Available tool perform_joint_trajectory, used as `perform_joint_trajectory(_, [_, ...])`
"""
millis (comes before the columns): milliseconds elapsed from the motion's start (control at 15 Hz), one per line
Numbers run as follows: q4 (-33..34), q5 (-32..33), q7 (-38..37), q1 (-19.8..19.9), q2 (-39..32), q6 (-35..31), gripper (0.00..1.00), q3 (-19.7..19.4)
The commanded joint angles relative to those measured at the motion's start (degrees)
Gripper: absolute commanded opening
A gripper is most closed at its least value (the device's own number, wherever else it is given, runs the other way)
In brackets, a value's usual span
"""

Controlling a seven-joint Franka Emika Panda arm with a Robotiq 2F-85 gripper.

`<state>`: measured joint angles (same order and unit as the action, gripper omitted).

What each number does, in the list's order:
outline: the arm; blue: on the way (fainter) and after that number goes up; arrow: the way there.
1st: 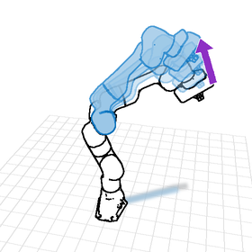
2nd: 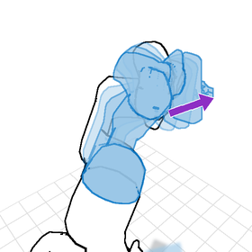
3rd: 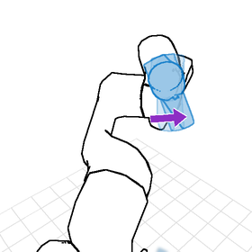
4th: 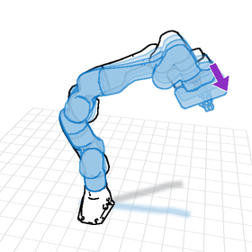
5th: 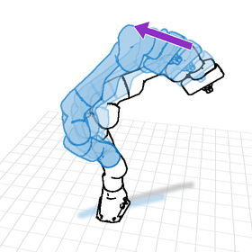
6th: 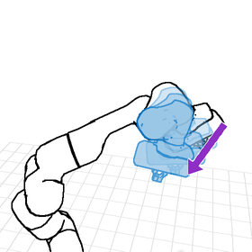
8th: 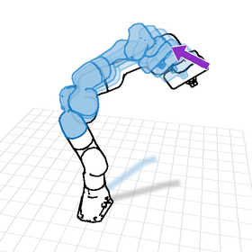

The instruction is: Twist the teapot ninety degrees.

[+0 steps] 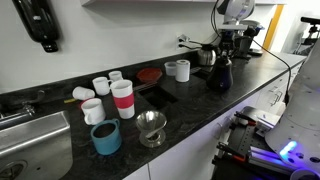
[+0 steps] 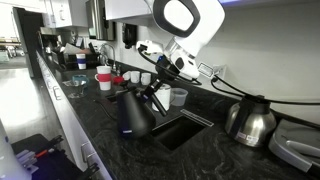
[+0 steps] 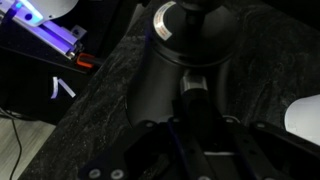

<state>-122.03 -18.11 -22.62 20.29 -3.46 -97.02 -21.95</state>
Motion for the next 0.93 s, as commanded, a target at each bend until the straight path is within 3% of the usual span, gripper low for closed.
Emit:
perform_joint_trajectory(0, [-2.50,-4.50,-8.66,0.50,2.00,-0.99,0.06,-0.27])
perform_joint_trajectory(400, [-5.60,-10.42,-15.51,0.57,2.76,2.28,0.06,-0.26])
perform_joint_trajectory(467, [-4.09,-8.32,-14.17,0.32,0.31,1.10,0.26,-0.02])
perform_joint_trajectory(867, [-5.05,-8.93,-14.68,0.36,1.43,1.13,0.26,0.02])
